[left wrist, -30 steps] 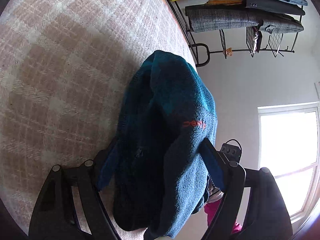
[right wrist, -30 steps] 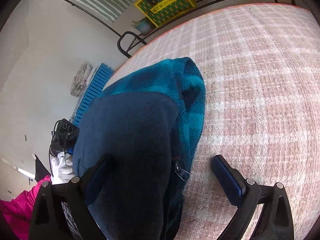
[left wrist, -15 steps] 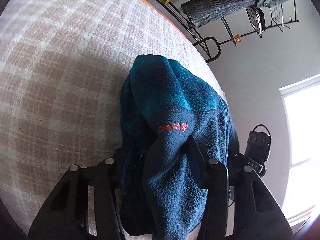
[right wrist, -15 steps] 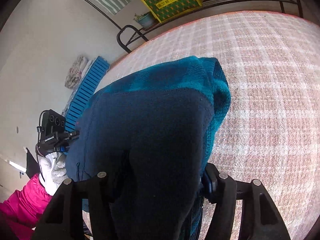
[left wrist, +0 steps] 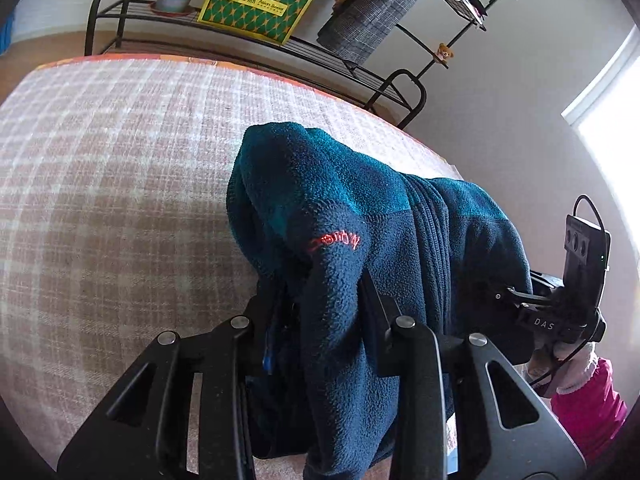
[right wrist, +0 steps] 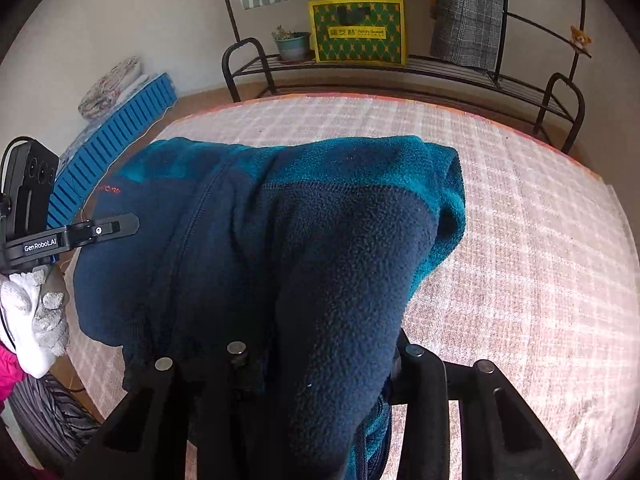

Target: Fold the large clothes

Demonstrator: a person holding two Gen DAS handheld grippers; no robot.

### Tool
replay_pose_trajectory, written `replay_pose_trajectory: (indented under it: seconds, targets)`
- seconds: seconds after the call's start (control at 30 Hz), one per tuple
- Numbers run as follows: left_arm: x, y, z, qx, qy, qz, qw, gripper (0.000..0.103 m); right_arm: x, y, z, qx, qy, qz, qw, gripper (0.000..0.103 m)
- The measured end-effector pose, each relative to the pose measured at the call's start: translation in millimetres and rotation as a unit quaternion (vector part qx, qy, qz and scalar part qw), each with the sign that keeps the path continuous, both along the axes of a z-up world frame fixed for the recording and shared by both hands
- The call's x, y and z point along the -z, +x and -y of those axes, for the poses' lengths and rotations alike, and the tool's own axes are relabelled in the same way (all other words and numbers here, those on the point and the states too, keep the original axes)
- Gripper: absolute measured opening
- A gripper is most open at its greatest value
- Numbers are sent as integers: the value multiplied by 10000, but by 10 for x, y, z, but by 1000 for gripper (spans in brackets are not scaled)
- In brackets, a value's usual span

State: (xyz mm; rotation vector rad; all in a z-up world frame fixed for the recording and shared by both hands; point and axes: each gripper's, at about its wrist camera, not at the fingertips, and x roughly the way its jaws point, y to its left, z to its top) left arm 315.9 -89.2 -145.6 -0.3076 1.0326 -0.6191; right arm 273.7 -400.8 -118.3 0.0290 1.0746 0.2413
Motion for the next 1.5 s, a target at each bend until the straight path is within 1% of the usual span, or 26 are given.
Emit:
replay_pose_trajectory:
  seconds: [0.07, 0.2, 0.3, 0.47, 0.7, 0.9, 0.97, 1.17, 1.33, 1.5]
  targets:
    - [-72, -72, 80, 50, 87, 119, 9999, 32, -62, -75, 38, 15, -45, 54, 10000, 38]
    - [-268, -196, 378, 228, 333, 507, 9979, 31, -191, -184, 153, 56, -131, 191, 9997, 37]
    - [-397, -311, 609, 382, 386, 807, 9953, 31, -298, -258, 308, 163, -157, 299, 9993, 37]
    - [-558, -403, 987, 673, 362, 1158, 9903, 31, -478, -390, 594, 308, -330, 460, 9979, 36]
    - [-649, -282, 1502, 988, 255, 1337, 9858, 31, -636, -413, 1015, 544, -511, 613, 9953, 36]
    - [-626, -43, 2073, 1199, 109, 1337, 9837, 31, -702, -254, 1454, 750, -740, 703, 9919, 36]
    - [-599, 99, 2301, 1260, 40, 1310, 9833, 31, -725, -155, 1638, 813, -794, 731, 9908, 36]
    - [-525, 612, 3086, 1359, -208, 1329, 9816, 30, -725, 350, 2219, 1024, -1025, 799, 9862, 36]
    - [-421, 1053, 3751, 1308, -377, 1277, 9824, 30, -623, 826, 2686, 1148, -1185, 901, 9822, 35]
    - [-252, 1462, 4286, 1251, -553, 1092, 9846, 30, -429, 1195, 3128, 1339, -1149, 847, 9807, 35]
